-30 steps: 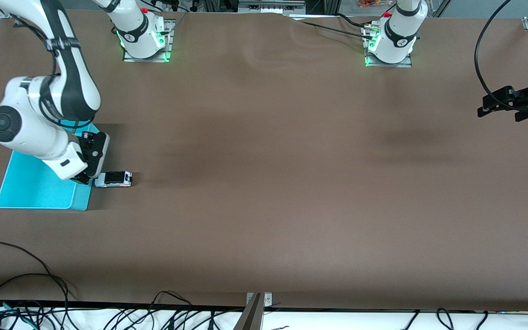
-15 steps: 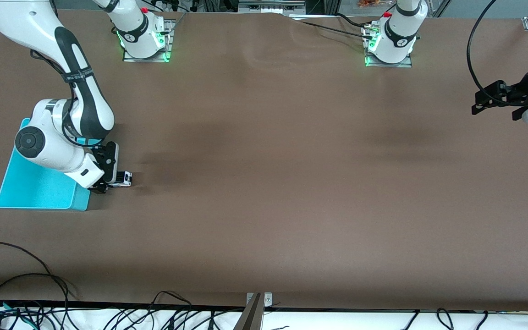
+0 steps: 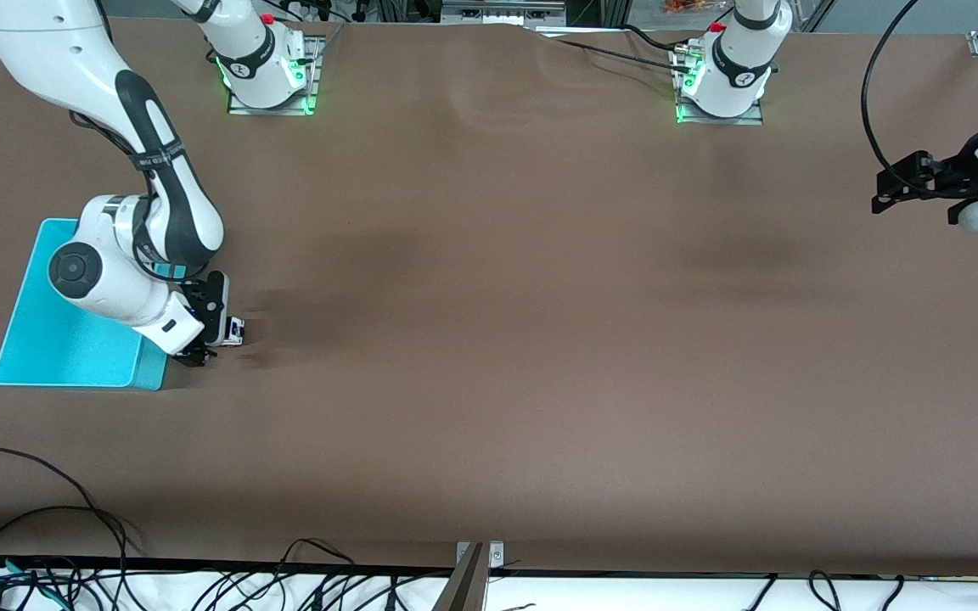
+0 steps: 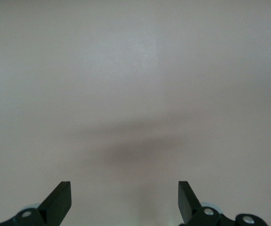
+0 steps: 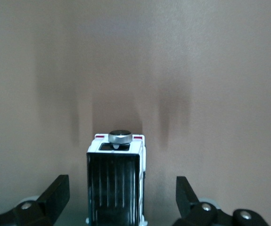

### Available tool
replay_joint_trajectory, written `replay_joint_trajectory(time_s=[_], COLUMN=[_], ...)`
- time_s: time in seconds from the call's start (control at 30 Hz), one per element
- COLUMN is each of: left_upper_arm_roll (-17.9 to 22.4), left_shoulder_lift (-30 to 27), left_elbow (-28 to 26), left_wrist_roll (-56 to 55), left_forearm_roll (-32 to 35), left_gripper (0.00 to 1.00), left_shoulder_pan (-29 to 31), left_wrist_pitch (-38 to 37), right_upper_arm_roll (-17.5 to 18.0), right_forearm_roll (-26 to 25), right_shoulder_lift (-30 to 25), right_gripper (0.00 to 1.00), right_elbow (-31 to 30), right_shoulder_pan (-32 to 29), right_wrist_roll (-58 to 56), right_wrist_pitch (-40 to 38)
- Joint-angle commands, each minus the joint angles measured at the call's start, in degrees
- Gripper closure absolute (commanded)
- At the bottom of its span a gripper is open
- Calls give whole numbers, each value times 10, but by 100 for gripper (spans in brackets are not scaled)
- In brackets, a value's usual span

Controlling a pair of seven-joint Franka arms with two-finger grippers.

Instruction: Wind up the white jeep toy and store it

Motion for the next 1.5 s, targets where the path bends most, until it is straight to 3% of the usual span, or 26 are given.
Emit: replay_joint_trajectory(time_s=[0.0,0.4,0.53,0.7,0.97,1.24,1.47], left_upper_arm_roll=[-3,-10,-16,-37,-34,-34,-36], left_shoulder_lift=[9,2,-20,-91,-86,-69,-70], left_elbow=[21,10,-18,-111,-109,-85,-85], left_wrist_roll=[-4,0,0,-1,-3,-6,-6], left_forearm_roll=[8,-5,-6,-6,-6,-7,-8], left_gripper=[0,0,0,0,0,0,0], left_shoulder_pan=[-2,-2,5,6,7,6,6], left_wrist_pitch=[-9,6,15,76,77,54,53], right_upper_arm_roll=[4,2,2,2,4,15,19], right_forearm_roll=[12,13,12,13,12,13,12], right_shoulder_lift=[7,18,18,21,18,6,-11], right_gripper=[0,3,17,47,78,81,81], right_elbow=[5,5,4,4,5,17,61], right_shoulder_pan=[-6,-13,-17,-18,-16,-12,-12], right_wrist_roll=[-20,-21,-21,-20,-16,-11,18], right_wrist_pitch=[10,9,9,8,6,-4,-88])
